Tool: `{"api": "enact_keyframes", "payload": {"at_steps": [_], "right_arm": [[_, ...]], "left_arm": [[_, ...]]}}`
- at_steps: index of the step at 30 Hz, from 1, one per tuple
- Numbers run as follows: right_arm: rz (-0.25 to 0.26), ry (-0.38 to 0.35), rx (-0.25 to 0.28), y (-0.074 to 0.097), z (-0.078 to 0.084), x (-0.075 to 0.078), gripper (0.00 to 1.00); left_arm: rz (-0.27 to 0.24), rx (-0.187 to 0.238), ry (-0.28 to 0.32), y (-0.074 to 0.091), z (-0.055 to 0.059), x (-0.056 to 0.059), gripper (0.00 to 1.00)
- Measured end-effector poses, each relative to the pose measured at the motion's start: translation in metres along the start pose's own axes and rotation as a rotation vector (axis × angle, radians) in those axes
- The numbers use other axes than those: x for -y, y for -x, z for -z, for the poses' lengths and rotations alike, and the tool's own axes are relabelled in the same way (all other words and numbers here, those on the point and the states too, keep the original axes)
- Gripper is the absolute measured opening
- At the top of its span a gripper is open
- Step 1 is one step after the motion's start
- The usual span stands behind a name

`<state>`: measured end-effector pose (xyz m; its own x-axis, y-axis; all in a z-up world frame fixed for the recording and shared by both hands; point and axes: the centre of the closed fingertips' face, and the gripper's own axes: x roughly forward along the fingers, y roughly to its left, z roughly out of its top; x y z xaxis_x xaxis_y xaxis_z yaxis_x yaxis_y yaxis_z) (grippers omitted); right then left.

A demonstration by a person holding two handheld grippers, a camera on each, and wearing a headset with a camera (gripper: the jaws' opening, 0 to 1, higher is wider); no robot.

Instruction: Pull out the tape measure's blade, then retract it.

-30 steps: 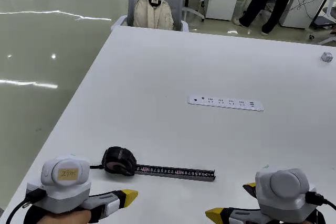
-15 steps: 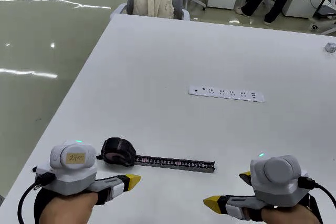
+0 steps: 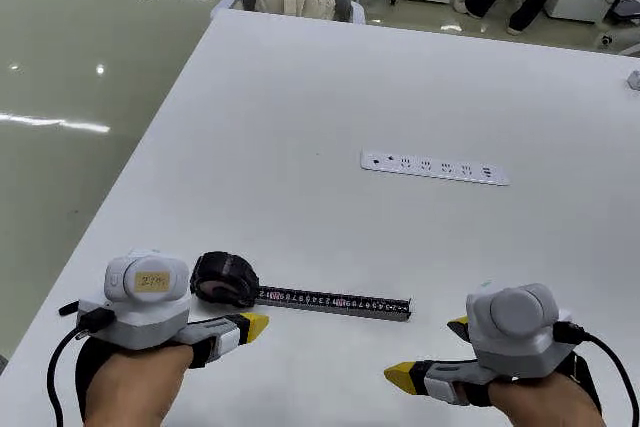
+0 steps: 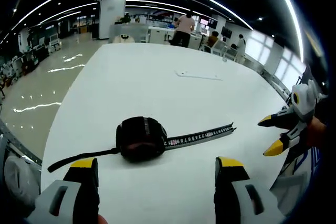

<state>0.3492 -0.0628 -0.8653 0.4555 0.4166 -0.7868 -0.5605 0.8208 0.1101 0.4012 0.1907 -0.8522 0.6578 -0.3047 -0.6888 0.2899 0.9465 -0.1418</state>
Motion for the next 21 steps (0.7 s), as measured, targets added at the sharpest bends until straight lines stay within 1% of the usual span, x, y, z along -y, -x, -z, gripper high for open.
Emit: {"api": "enact_keyframes", "payload": {"at_steps": [8,21], "right_arm": [[-0.003,0.018,-0.015,-0.009,-0.002,0.007,0.7],[-0.014,0.042,-0.045,-0.025,-0.002,0.014,0.69]], "left_arm": [[-0.005,-0.001,0.01,-0.01,-0.003,-0.003,0.87],[-0.011,0.007,0.032,-0.026,-0.009,-0.009,0.85]]}}
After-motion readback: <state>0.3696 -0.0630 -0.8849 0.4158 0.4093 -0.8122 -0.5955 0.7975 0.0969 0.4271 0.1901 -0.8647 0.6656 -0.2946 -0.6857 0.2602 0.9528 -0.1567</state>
